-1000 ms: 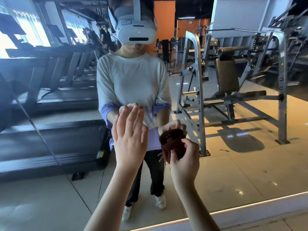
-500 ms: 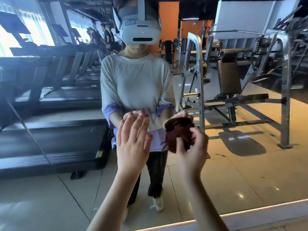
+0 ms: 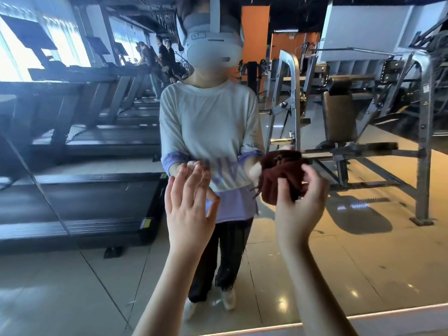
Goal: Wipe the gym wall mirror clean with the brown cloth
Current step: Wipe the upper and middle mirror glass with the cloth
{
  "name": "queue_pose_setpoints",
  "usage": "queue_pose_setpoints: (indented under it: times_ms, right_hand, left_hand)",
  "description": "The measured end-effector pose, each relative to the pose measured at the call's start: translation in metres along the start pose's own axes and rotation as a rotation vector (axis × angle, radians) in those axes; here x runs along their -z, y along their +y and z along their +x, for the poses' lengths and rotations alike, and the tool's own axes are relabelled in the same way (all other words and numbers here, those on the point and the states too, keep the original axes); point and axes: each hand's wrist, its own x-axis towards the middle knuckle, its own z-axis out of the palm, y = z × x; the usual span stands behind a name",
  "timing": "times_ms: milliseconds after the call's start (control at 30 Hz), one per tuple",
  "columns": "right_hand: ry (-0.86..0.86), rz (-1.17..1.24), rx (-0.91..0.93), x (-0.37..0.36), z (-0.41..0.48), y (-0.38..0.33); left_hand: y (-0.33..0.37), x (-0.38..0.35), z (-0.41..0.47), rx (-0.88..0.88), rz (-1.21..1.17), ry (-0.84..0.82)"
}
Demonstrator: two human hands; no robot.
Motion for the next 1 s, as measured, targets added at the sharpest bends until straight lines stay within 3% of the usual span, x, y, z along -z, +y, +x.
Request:
queue_pose_setpoints:
  times_ms: [67,200,300,467,600,667,800,867,1000]
  right_hand:
    - [0.016,-0.015,0.01,-0.002,0.002,-0.005]
    - [-0.081,-0.097,0.286,-0.014,-0.003,-0.018]
    - [-0.05,-0.155,0.386,-0.014,0.022,-0.026]
    - [0.125,-0.102,0.207,-0.017,0.032,-0.031]
    - [0.019,-0.163,0.456,-0.029,0.014,-0.037]
    - [0.014,-0.179,0.473,-0.025,0.025,-0.038]
    - [0.135,-0.146,0.198,-0.015,0.044,-0.037]
    - [0.12,-0.143,0.152,-0.016,0.034,-0.038]
    - [-0.022,-0.177,0.357,-0.02,0.01,-0.035]
  left_hand:
    - [-0.001,-0.002,-0.001,0.0,0.011,0.002]
    - [-0.002,-0.004,-0.003,-0.007,0.019,0.008]
    - [-0.001,-0.006,-0.003,0.006,0.004,0.026]
    - [-0.006,-0.007,-0.003,-0.026,-0.008,0.023]
    - [-0.004,-0.003,0.0,-0.018,-0.017,0.017]
    - [-0.002,0.002,0.006,0.007,-0.059,0.012]
    - [0.001,0.009,0.028,-0.061,-0.094,0.018]
    - [0.003,0.006,0.039,-0.075,-0.095,0.02]
    - [0.006,0.0,0.045,-0.065,-0.023,0.056]
